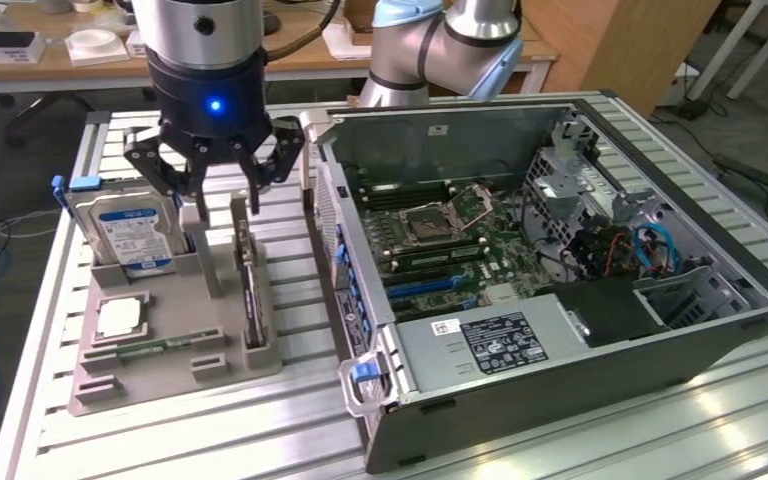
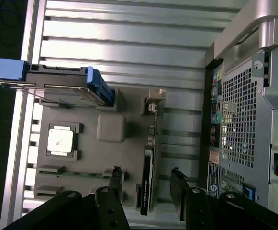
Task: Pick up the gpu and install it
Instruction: 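Pick up the gpu and move the gpu toward the slot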
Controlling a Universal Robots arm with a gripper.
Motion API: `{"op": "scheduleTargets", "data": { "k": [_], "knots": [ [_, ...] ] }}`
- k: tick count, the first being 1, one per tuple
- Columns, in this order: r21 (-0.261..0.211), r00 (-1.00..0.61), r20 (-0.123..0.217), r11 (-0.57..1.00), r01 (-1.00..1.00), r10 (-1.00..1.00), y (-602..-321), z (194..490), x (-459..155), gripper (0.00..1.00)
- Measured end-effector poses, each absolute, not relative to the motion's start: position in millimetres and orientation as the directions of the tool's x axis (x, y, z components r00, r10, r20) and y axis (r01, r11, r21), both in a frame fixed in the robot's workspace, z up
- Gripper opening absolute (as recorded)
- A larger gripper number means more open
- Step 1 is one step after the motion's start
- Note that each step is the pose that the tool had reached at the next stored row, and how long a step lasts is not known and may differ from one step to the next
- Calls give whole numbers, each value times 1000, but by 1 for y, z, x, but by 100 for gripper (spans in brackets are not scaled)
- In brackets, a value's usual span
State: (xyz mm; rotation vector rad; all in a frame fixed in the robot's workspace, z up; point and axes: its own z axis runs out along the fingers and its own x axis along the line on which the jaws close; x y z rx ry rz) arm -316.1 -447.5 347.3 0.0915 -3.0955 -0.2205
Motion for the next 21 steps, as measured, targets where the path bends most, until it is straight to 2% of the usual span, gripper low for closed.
{"op": "scheduleTargets", "data": {
  "k": [14, 21],
  "knots": [
    [143, -997, 37, 988, -60, -66, -459, 336, -316, 53],
    [126, -997, 39, 990, -62, -67, -460, 331, -316, 53]
  ]
}}
